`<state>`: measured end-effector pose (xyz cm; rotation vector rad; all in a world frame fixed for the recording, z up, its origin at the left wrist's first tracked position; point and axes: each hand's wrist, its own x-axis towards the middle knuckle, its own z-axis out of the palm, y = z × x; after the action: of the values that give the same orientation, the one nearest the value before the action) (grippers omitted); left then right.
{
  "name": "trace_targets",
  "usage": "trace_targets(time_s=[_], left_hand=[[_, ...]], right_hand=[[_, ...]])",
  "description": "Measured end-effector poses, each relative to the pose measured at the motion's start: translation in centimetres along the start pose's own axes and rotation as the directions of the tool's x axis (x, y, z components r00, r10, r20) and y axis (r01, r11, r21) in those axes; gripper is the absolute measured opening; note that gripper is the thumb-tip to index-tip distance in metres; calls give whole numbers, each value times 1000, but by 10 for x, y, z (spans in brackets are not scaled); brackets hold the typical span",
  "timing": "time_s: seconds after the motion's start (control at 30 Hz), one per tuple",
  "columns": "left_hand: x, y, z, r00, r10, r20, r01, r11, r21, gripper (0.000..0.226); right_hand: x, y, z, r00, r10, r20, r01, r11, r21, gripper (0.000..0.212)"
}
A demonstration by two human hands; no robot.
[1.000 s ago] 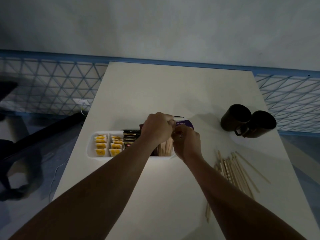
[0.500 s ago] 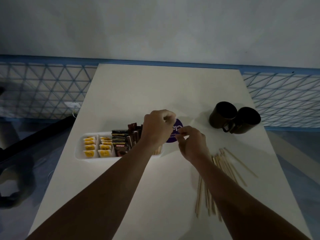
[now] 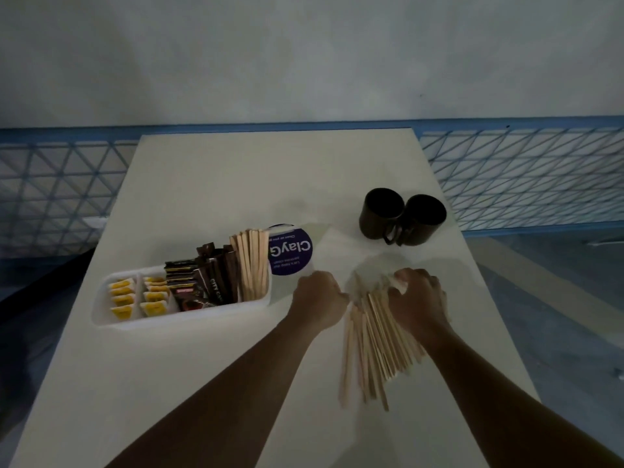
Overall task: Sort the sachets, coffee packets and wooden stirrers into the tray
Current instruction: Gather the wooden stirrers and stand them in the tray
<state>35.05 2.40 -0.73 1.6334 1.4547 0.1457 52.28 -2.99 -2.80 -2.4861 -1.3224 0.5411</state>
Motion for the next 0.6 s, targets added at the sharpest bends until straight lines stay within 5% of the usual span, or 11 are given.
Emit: trace_targets(time_s=[0.2,0.6], left_hand=[[-10,3,31,958,-237,160,197,953,231,41],[-19,2,71,982,-181,62,170,974,152,51]], right_hand=[[-1,35,-11,991,69,114,-46,980,-193,54],[-3,41,1,976,30,215,-12,996,-85,40]])
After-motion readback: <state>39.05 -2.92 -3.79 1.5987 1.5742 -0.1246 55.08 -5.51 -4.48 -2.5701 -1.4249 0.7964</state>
